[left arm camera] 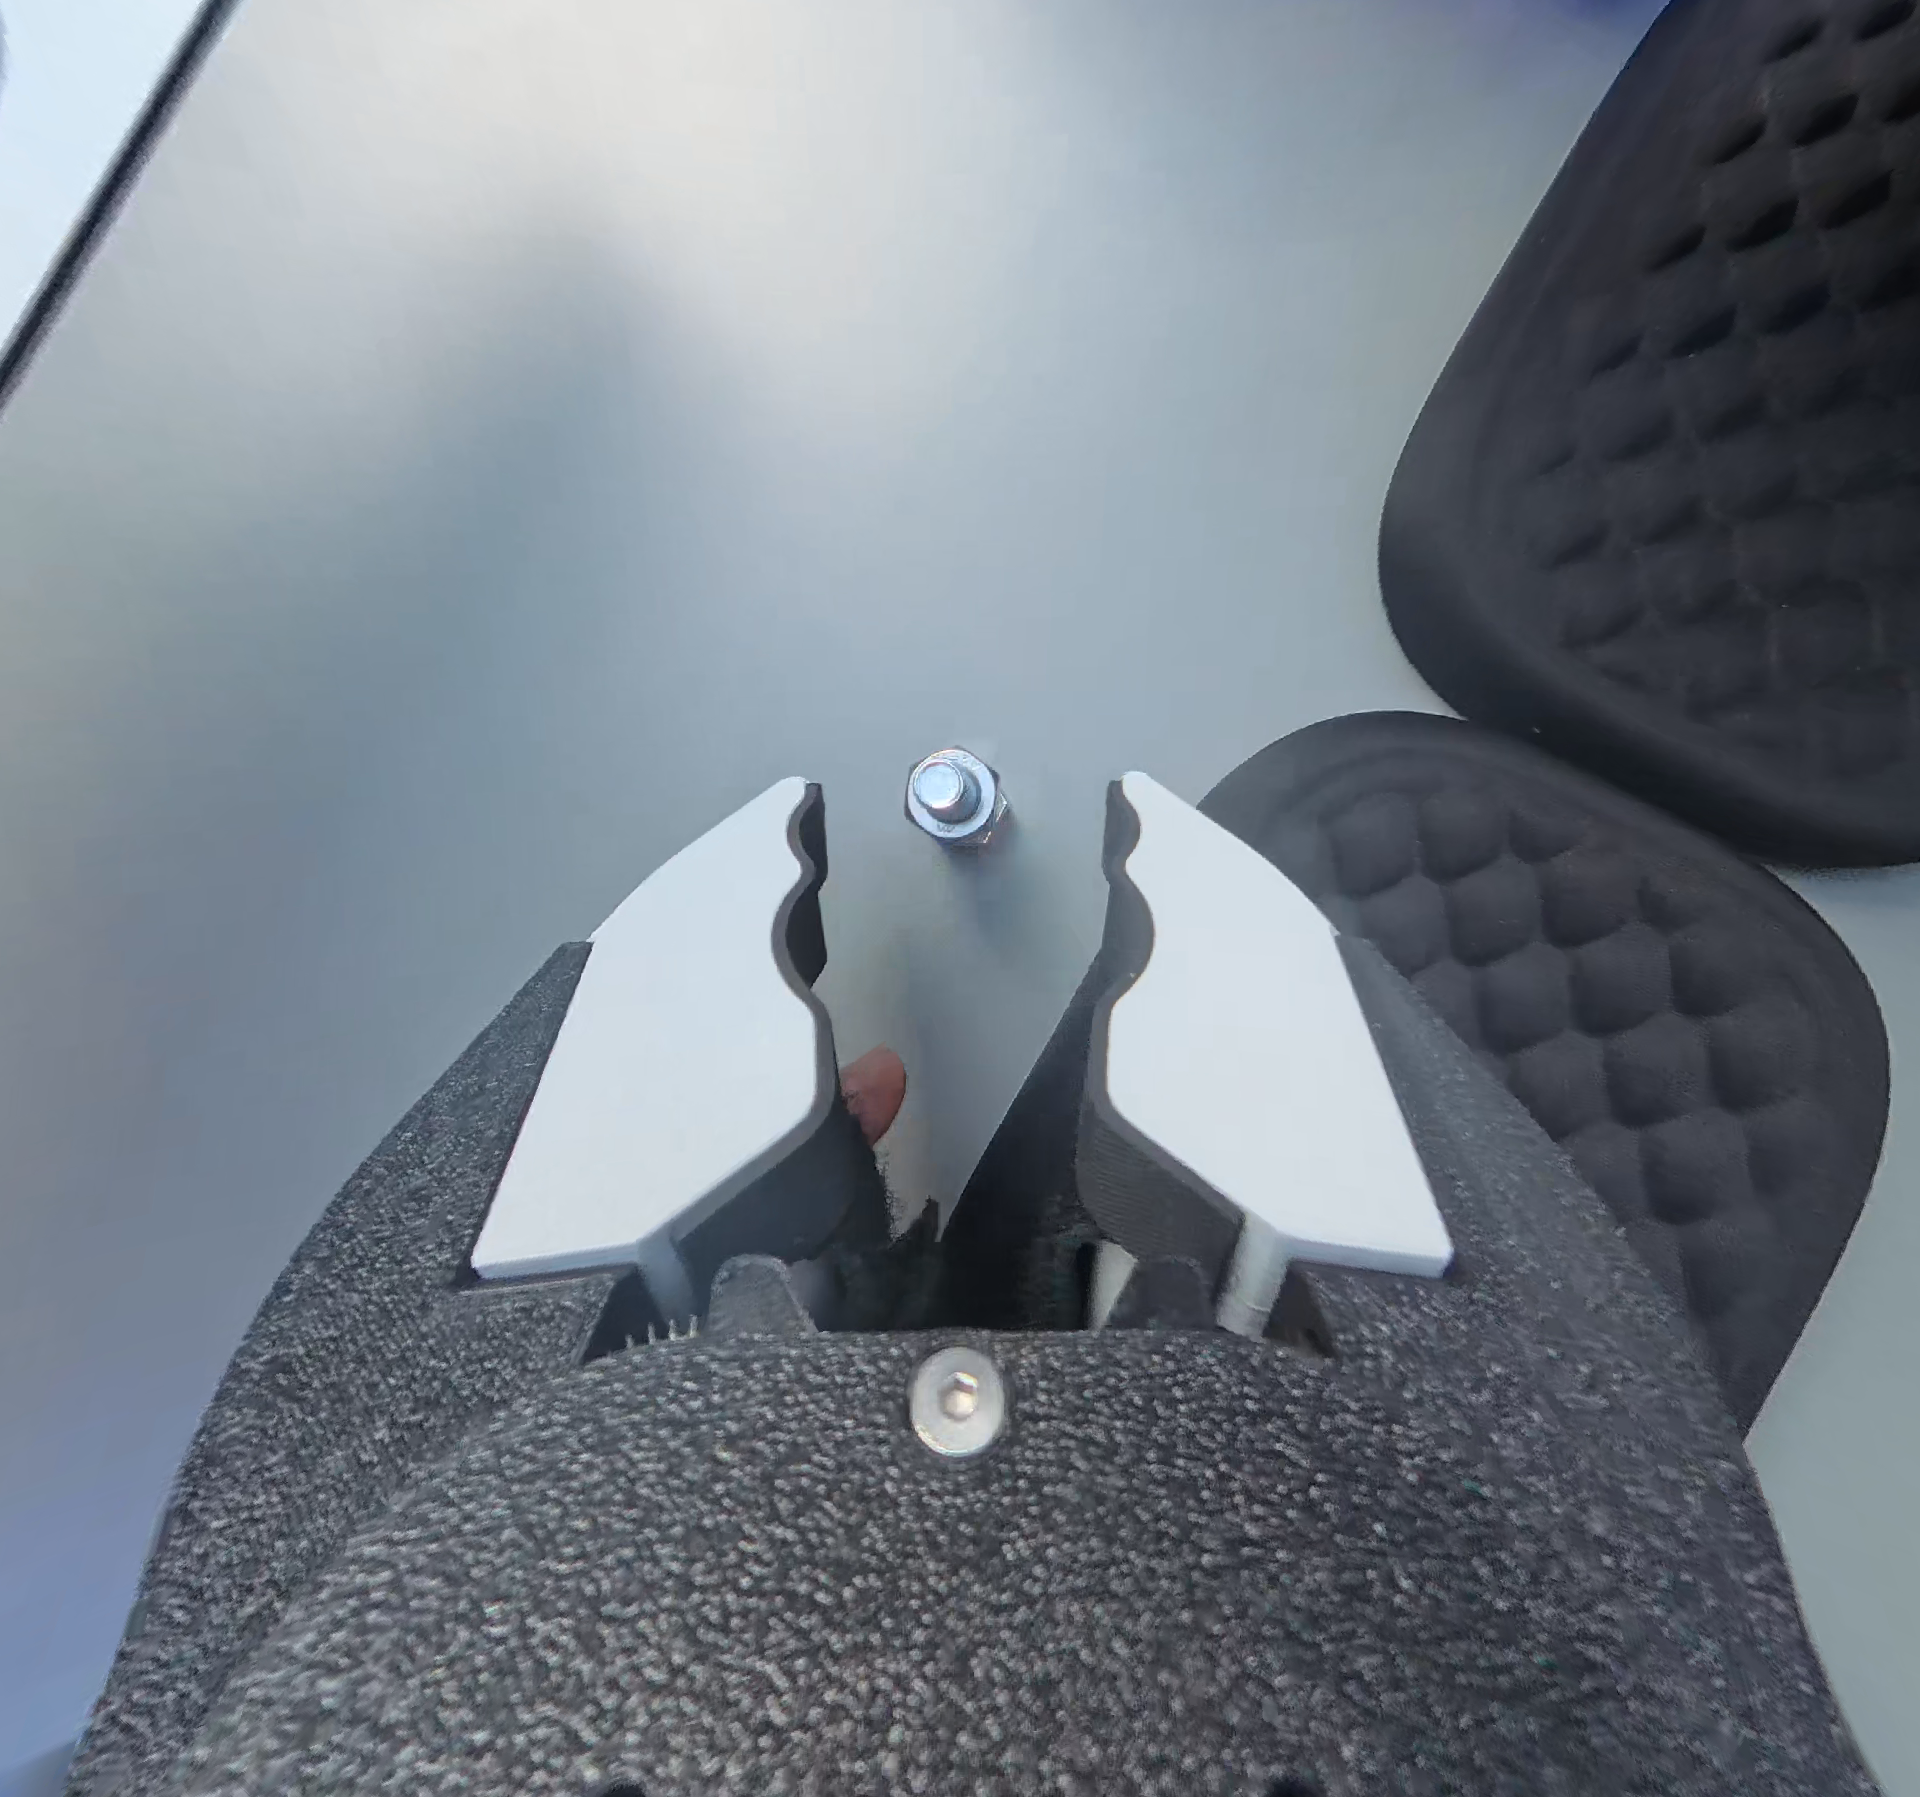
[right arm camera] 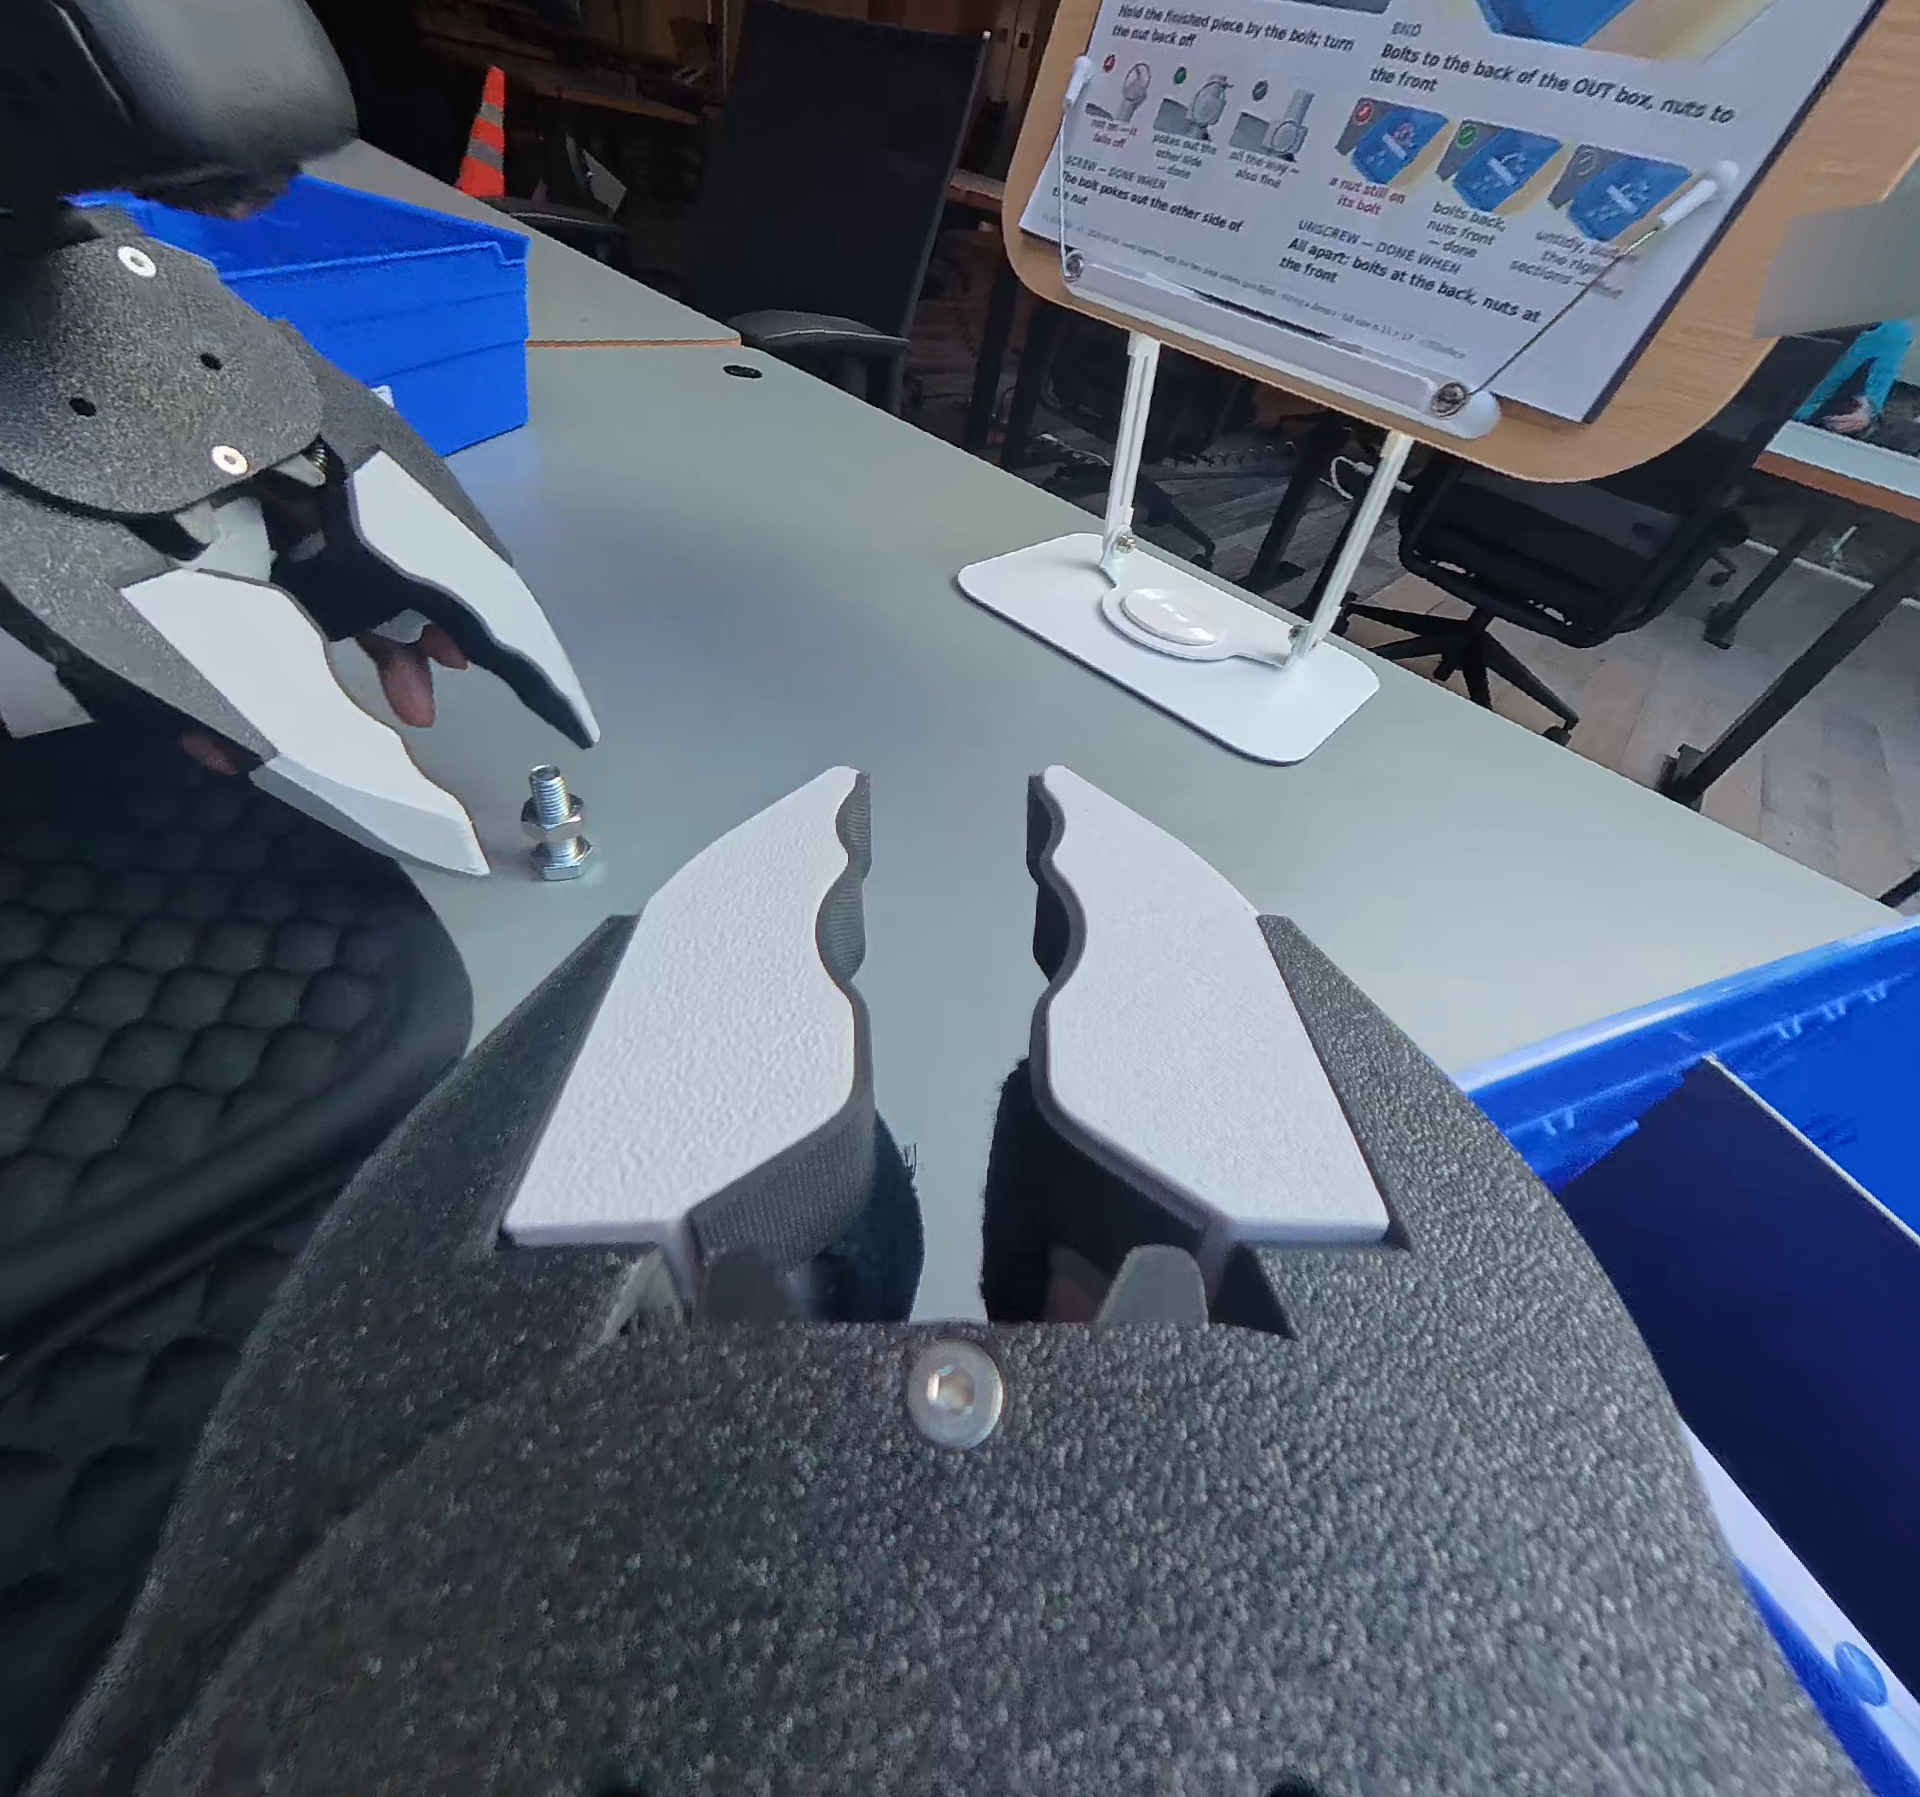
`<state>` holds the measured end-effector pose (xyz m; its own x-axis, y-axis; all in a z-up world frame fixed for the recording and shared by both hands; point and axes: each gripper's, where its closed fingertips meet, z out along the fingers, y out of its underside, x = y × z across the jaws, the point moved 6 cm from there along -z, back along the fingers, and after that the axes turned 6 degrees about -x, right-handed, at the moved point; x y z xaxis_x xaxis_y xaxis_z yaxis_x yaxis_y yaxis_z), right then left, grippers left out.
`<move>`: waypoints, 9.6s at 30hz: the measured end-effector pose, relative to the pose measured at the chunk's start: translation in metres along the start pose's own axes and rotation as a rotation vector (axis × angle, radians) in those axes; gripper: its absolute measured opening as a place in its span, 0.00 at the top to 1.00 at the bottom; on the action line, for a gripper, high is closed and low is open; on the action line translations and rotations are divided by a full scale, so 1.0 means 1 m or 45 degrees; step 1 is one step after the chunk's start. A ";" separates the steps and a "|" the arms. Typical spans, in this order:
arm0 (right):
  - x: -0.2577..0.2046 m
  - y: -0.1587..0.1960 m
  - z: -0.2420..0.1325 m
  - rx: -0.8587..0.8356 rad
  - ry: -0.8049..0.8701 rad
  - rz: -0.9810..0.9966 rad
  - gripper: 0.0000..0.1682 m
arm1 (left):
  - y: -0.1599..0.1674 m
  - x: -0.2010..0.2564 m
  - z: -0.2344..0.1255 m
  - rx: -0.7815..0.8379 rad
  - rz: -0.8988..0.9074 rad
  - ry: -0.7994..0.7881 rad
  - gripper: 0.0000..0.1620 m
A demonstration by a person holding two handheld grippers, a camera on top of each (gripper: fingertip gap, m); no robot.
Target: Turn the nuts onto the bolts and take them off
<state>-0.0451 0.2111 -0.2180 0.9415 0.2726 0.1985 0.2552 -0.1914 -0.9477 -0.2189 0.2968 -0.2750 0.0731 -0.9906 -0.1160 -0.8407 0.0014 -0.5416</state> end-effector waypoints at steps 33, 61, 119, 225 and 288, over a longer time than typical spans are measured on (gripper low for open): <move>-0.081 -0.040 0.082 -0.611 -0.756 -0.171 0.95 | 0.017 -0.004 -0.035 0.786 -0.045 0.225 0.61; -0.104 -0.091 0.054 -0.568 -0.812 -0.148 0.95 | -0.006 0.014 -0.050 1.085 0.008 0.059 0.86; -0.107 -0.060 0.052 0.036 -0.715 0.161 0.60 | -0.004 0.021 -0.050 1.080 0.047 0.205 0.91; -0.117 -0.049 0.066 0.250 -0.552 0.195 0.58 | -0.002 0.020 -0.048 1.067 0.033 0.245 0.91; -0.104 -0.042 0.047 0.296 -0.499 0.079 0.69 | -0.002 0.019 -0.049 1.078 0.024 0.252 0.91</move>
<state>-0.1641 0.2352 -0.2105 0.7876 0.6119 0.0726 0.1026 -0.0140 -0.9946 -0.2420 0.2715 -0.2355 -0.0977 -0.9949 -0.0267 -0.1528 0.0415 -0.9874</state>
